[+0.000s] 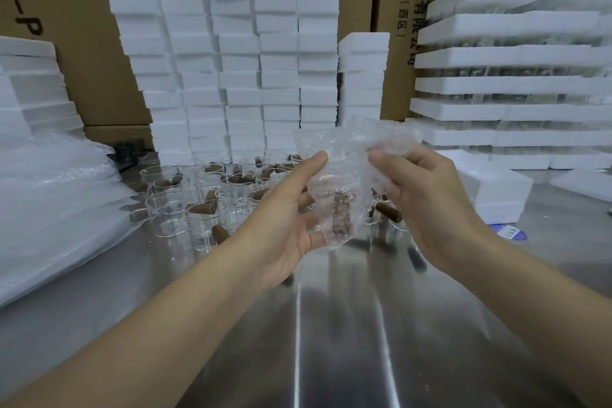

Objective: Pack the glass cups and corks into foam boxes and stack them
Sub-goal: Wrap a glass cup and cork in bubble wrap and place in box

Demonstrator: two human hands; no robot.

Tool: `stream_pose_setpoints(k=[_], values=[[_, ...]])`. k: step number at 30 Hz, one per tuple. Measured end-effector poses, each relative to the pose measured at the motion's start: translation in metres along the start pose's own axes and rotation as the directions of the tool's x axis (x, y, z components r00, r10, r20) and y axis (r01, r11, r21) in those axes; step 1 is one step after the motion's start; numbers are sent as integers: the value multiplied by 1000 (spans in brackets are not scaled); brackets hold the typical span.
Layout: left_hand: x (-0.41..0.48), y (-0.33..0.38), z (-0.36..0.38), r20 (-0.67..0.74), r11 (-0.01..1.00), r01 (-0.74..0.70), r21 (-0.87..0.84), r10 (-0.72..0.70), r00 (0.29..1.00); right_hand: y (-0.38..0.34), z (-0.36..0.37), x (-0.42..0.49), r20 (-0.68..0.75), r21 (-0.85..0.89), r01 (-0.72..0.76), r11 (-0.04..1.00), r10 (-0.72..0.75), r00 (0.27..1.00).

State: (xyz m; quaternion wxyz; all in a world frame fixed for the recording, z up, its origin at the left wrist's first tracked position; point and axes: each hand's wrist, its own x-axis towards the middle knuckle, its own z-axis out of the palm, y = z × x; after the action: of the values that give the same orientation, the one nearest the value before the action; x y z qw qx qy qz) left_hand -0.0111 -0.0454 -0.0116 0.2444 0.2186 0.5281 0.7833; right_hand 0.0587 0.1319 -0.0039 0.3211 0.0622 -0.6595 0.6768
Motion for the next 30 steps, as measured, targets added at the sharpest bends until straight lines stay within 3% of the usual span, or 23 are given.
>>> stream_pose_setpoints(k=[4, 10, 15, 19, 25, 30], values=[[-2, 1, 3, -45, 998, 2, -61, -4, 999, 1, 7, -11, 160, -336, 213, 917, -167, 973], [-9, 4, 8, 38, 1000, -11, 28, 10, 999, -2, 6, -13, 232, -493, 209, 845, -104, 967], [-10, 1, 13, 49, 998, -33, 54, 30, 998, -4, 5, -11, 186, -456, 251, 854, -184, 965], [-8, -1, 14, 25, 999, -16, 33, 15, 1000, 1, 8, -12, 29, -534, 306, 788, -344, 939], [-8, -4, 13, 12, 999, -15, 32, 15, 1000, 7, 8, -14, 182, -599, 468, 649, -459, 870], [-7, -7, 13, 37, 1000, -30, 7, 30, 999, 7, 12, -16, 130, -549, 489, 677, -509, 851]])
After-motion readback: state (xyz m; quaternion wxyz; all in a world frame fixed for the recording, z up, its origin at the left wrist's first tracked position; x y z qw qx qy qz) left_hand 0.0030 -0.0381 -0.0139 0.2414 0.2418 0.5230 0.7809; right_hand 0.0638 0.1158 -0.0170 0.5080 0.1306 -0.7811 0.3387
